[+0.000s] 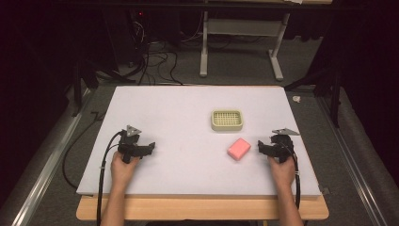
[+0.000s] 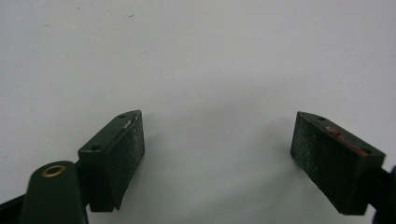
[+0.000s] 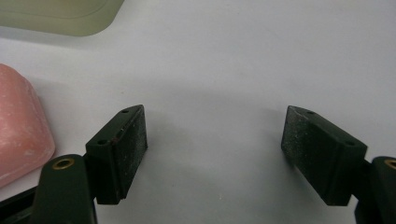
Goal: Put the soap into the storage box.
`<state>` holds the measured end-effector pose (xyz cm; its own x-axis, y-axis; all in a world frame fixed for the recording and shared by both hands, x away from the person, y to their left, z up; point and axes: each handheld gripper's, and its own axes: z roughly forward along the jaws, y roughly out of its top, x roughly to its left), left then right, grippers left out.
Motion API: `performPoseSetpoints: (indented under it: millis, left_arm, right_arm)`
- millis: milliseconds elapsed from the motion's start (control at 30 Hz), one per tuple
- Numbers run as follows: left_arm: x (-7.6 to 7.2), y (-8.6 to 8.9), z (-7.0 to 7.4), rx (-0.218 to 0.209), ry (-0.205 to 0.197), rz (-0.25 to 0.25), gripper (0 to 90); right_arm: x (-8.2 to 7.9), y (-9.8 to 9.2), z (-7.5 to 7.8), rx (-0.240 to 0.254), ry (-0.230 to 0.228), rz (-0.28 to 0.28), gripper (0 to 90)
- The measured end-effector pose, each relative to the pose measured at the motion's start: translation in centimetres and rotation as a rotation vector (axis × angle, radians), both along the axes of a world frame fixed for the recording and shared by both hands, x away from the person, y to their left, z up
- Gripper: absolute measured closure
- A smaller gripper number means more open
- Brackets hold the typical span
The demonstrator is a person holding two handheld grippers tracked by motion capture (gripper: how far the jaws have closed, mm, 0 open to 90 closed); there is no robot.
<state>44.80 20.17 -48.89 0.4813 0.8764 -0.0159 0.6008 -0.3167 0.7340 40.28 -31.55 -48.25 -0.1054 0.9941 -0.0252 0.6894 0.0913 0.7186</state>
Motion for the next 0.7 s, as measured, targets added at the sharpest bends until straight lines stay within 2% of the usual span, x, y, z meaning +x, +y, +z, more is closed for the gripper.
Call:
performPoseSetpoints:
  millis: [700]
  left_arm:
    - [0.00, 0.00, 0.00, 0.000, 0.000, 0.000, 17.9]
  right_arm:
    - [0.04, -0.06, 0.01, 0.000, 0.002, 0.002, 23.0]
